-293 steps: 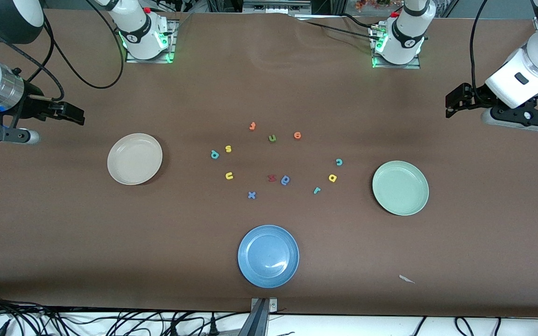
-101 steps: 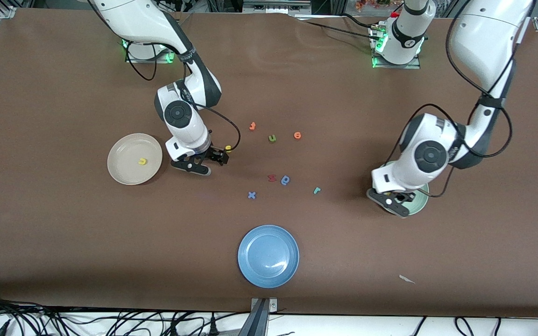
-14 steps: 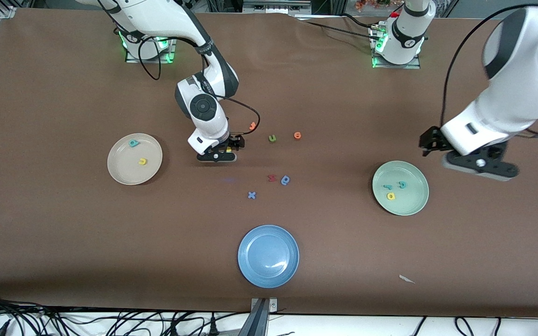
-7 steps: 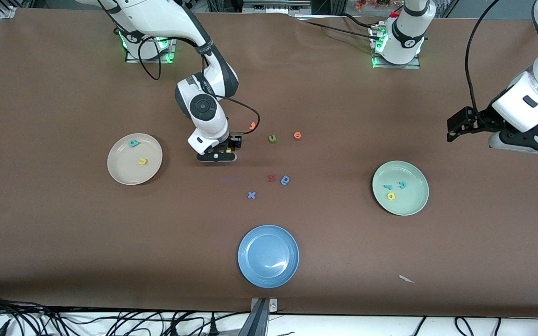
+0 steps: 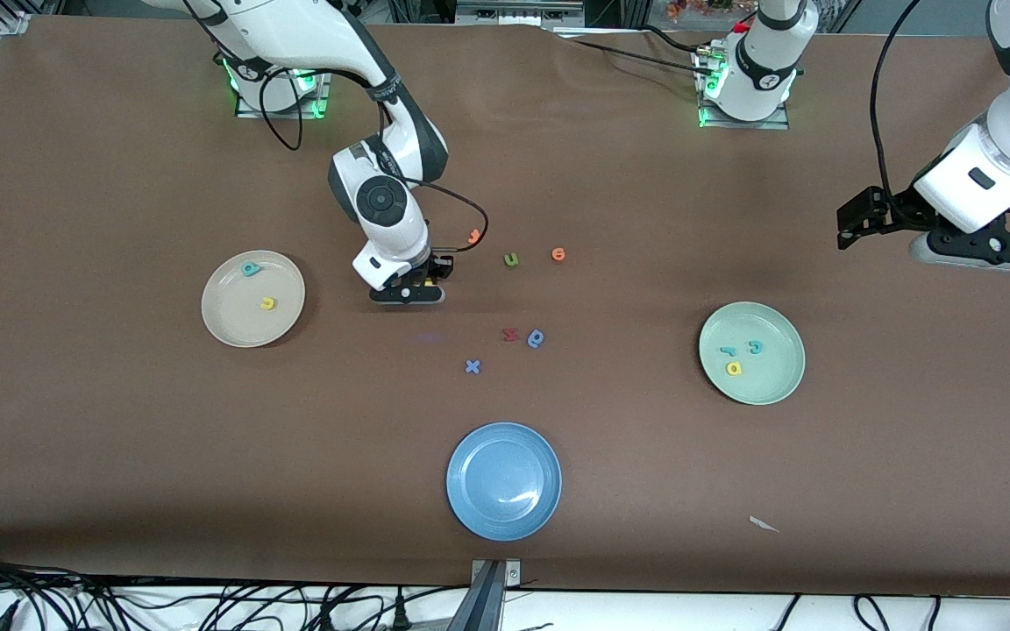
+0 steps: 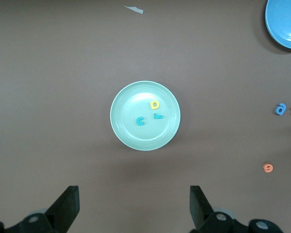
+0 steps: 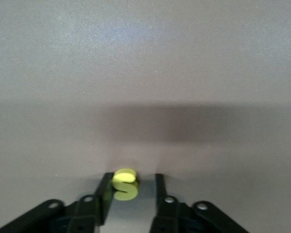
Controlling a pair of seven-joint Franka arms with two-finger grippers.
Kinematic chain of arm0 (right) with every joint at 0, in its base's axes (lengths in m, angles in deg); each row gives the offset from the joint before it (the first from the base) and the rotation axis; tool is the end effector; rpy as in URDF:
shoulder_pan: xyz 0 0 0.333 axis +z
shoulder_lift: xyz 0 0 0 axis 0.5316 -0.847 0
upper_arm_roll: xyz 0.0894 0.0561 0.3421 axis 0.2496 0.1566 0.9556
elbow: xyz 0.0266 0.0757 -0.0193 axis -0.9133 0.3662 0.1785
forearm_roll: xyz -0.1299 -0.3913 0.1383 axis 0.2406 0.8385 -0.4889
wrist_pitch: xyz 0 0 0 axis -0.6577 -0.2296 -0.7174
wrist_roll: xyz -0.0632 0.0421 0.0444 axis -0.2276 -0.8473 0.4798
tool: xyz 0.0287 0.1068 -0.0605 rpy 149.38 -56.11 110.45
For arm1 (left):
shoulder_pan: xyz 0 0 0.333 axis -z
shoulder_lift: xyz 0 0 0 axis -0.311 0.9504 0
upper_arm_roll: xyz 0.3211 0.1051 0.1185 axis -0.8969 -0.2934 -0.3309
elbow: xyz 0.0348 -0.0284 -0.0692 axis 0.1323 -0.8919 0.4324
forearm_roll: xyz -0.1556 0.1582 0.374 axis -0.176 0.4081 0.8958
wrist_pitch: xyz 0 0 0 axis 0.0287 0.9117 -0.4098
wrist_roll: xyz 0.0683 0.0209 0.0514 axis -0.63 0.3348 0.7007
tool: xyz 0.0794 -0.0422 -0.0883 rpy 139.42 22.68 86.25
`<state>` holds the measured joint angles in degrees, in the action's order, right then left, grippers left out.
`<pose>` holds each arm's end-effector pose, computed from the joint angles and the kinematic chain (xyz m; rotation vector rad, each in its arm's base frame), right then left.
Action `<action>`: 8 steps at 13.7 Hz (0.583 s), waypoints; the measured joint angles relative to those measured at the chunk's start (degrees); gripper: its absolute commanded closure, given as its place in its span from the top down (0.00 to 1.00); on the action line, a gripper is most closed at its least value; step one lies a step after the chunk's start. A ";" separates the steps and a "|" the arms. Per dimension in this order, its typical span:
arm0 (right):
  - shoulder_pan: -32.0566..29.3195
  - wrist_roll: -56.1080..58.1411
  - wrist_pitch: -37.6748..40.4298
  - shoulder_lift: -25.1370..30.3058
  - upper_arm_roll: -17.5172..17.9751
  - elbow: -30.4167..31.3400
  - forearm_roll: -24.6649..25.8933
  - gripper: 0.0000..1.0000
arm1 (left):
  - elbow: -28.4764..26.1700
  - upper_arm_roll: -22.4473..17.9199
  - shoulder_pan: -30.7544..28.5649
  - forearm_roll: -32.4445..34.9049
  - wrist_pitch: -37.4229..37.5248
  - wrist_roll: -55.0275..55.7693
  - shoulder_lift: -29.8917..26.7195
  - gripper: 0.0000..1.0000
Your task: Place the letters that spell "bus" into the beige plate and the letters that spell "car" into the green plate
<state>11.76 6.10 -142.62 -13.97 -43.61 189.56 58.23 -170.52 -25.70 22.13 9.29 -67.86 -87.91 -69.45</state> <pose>0.5078 0.3912 0.1570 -3.1397 -0.0328 0.0883 0.6090 -0.0597 0.5952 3.1352 -0.1594 0.0019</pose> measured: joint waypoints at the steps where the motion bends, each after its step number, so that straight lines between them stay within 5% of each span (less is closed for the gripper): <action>1: 0.00 0.00 0.00 0.00 0.00 0.00 0.00 0.20 | -0.92 -0.07 -0.01 0.04 -0.01 0.00 -0.64 1.00; 8: -0.02 -0.06 0.15 0.07 0.03 -0.12 -0.04 0.07 | -6.45 1.65 -2.25 2.91 -0.07 -1.84 -5.08 1.00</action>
<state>11.74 6.04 -142.47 -13.90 -43.57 189.44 58.19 -176.97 -24.05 19.87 12.19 -67.93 -89.76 -74.54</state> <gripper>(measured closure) 0.780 0.000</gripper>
